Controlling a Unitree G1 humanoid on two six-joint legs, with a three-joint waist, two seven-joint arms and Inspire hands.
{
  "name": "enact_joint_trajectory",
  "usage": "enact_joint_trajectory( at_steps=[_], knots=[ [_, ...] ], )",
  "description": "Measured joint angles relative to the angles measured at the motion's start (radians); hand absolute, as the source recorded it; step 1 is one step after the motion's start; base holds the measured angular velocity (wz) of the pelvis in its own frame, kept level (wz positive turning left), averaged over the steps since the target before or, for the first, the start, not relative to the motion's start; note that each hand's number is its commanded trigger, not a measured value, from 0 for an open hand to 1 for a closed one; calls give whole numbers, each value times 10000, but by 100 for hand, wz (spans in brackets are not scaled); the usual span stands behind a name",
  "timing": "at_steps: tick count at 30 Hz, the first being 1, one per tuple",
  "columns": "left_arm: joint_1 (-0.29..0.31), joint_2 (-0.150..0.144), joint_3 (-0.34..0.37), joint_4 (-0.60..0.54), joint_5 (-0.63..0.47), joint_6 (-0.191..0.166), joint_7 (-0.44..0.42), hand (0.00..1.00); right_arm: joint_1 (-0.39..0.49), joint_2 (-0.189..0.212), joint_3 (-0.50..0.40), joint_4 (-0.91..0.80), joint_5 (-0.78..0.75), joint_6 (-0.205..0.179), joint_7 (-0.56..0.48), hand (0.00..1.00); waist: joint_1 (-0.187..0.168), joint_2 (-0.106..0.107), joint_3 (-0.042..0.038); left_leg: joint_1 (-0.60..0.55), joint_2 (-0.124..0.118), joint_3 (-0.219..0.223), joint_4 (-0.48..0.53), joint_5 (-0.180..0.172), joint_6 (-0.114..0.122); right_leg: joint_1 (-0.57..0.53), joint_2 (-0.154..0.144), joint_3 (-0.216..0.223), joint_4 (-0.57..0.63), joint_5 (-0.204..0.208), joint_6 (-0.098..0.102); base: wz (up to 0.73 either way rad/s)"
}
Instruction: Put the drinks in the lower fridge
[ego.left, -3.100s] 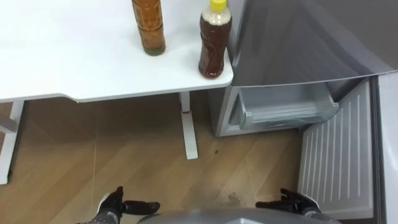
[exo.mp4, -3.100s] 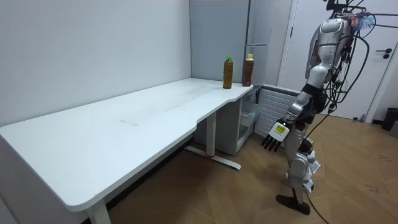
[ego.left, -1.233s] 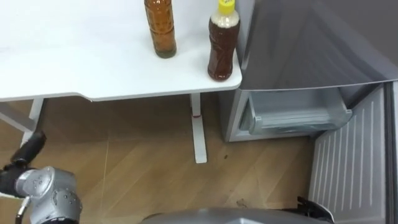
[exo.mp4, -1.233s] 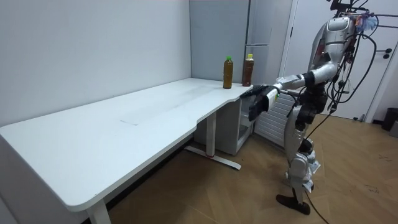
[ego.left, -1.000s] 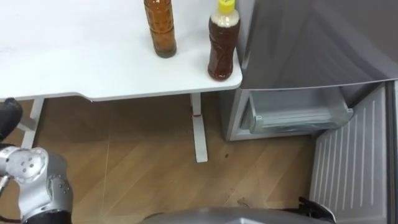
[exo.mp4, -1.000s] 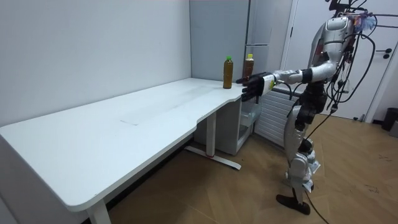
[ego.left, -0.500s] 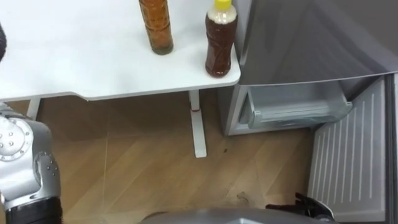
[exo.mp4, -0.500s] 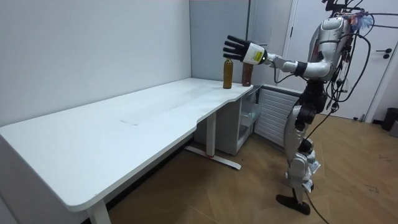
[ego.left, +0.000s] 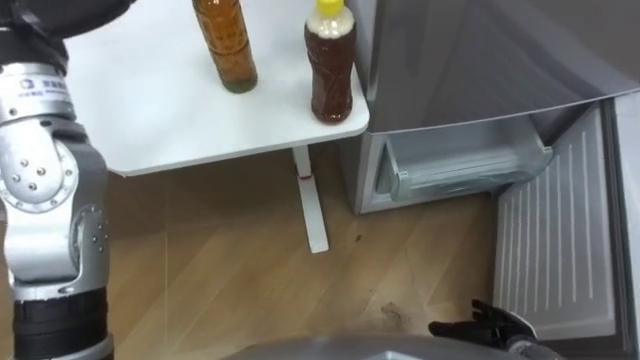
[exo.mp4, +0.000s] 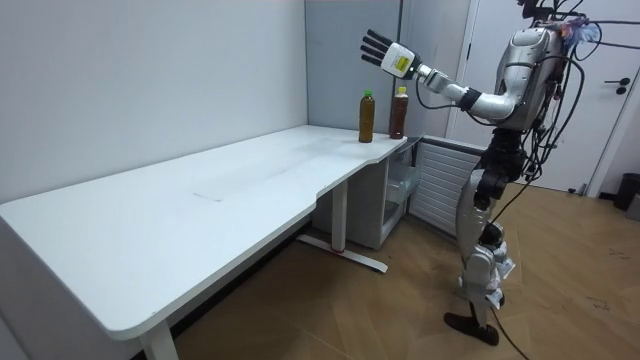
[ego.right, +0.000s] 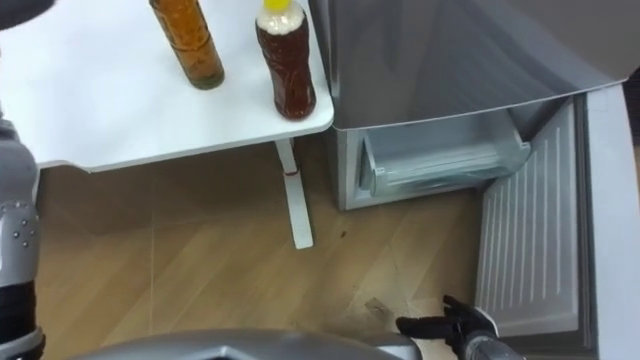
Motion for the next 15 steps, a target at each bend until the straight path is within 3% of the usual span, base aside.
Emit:
enact_joint_trajectory(
  at_steps=[10, 15],
  knots=[
    [-4, -4, -7, -20, -19, 125, -1191, 0, 5, -25, 40, 2, 57, -1, 14, 0, -181, -74, 31, 29, 15, 277, -6, 0, 0, -61, 9, 200, 11, 0, 1, -4],
    [-3, -14, -372, 2, -21, 226, -1510, 0, 28, -2, 131, 44, 405, 15, 15, 0, -189, -144, 72, 30, 15, 274, -17, 0, 0, -58, 14, 193, -1, 1, 2, -1]
  ],
)
